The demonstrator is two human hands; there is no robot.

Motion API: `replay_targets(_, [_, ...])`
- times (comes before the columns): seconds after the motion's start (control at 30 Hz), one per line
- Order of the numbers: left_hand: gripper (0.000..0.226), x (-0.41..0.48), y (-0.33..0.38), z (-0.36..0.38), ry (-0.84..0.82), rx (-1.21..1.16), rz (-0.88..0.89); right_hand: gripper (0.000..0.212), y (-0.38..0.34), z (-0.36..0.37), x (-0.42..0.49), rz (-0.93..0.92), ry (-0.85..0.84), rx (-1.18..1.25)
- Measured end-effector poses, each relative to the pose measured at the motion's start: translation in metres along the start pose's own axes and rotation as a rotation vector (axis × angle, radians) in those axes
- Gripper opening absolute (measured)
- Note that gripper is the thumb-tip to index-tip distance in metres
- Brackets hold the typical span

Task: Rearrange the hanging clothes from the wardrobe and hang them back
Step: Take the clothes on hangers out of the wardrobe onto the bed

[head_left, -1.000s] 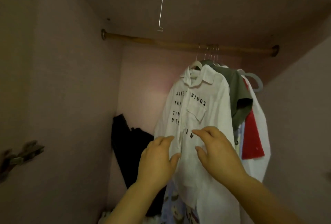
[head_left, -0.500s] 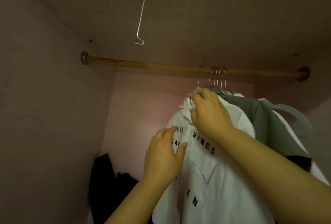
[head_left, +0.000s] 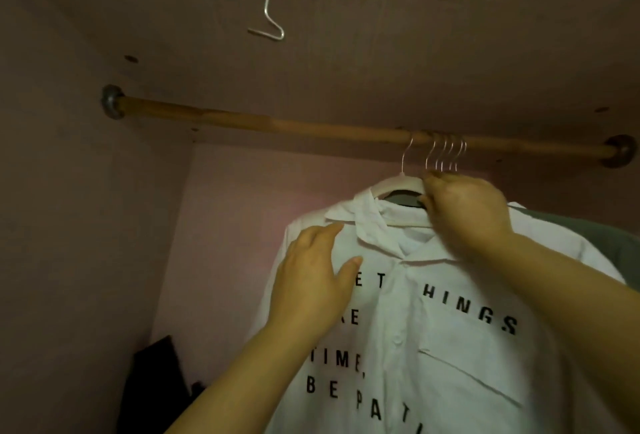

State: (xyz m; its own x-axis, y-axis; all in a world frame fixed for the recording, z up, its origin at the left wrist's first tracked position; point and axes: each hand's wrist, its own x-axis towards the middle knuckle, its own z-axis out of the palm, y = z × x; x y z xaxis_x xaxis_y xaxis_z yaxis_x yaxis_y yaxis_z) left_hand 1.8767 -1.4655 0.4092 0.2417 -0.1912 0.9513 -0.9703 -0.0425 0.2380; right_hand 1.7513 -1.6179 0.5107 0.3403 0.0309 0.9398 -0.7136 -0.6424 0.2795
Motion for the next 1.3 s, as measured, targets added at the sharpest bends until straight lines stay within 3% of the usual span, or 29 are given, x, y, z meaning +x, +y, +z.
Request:
replay_targets(0.3, [0.051, 0.021, 0.017, -0.022, 0.192, 0.041, 0.12, 0.033, -0.016, -0.045, -0.017, -0.115, 0.275, 0.267])
replay_targets(0.5, [0.047, -0.042, 0.026, -0.03, 0.135, 0.13, 0.133, 0.037, -0.035, -0.064, -0.111, -0.129, 0.297, 0.317])
replay_targets(0.7, [0.04, -0.161, 0.035, -0.031, -0.067, 0.075, 0.089, 0.042, -0.042, -0.067, -0.235, -0.169, 0.147, 0.395])
replay_targets(0.93, [0.036, -0.283, 0.076, -0.043, -0.26, 0.14, 0.004, 0.044, -0.05, -0.093, -0.38, -0.08, -0.113, 0.545])
replay_targets(1.1, [0.037, -0.345, 0.109, -0.066, -0.38, 0.084, 0.059, 0.057, -0.054, -0.153, -0.452, 0.123, -0.161, 0.564])
replay_targets(1.3, [0.048, -0.41, 0.161, -0.099, -0.536, -0.058, 0.08, 0.045, -0.052, -0.272, -0.518, 0.255, -0.325, 0.424])
